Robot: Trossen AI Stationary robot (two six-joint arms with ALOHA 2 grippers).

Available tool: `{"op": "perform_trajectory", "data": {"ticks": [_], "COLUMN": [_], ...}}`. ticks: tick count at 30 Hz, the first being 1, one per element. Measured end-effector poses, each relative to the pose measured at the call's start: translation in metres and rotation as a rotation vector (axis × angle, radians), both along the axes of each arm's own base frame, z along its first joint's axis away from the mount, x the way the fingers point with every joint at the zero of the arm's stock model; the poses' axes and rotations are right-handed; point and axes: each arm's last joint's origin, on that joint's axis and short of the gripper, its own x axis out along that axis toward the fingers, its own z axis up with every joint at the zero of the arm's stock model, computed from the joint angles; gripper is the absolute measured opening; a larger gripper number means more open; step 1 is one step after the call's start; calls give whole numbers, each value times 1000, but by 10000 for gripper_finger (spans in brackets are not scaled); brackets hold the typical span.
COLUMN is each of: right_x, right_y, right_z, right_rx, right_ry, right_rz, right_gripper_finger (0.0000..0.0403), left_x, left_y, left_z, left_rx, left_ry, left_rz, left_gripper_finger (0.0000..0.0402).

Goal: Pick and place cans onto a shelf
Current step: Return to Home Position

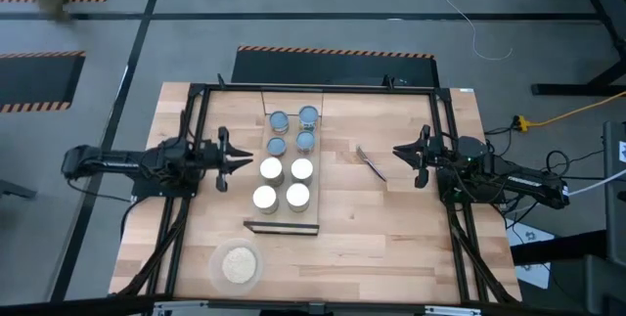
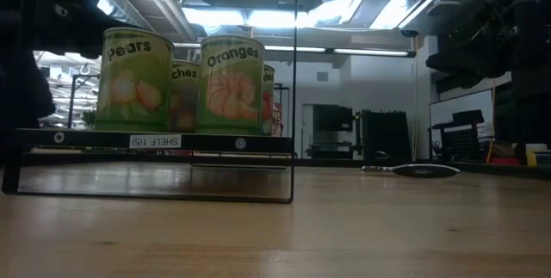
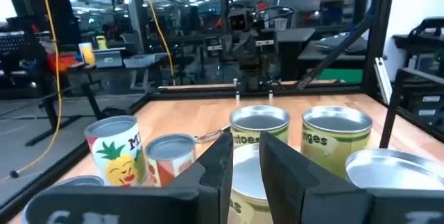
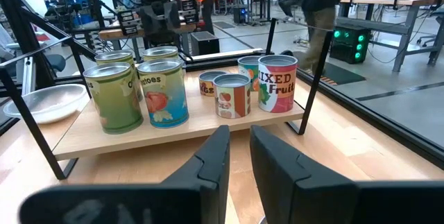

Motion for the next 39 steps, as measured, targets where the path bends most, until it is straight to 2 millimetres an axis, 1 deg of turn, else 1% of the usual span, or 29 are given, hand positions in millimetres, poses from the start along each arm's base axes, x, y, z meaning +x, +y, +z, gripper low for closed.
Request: {"op": "perform_trajectory", "data": {"ticks": [5,9,17,21,23,32,35,39], "right_x": [0,0,0,0,0,0,0,0], "right_y": [0,0,0,0,0,0,0,0], "right_z": [0,0,0,0,0,0,0,0], "right_rx": [0,0,0,0,0,0,0,0], "right_ry": [0,0,0,0,0,0,0,0], "right_rz": [0,0,0,1,0,1,0,0], "right_gripper_finger": [64,64,64,64,64,64,64,64], "left_x": [0,-3,-15,-15,-14,-14,-14,-13], "left_y": [-5,-4,-4,-2,-2,-2,-4,-5], "left_z": [0,2,0,-1,-5,-5,-7,-7], "left_rx": [36,55,51,44,20,-48,-91,-99], "left_ry": [5,-14,-22,-8,29,25,35,42], "left_rz": [16,45,73,105,119,73,32,-8], "left_gripper_finger": [65,65,65,65,65,65,65,65]}}
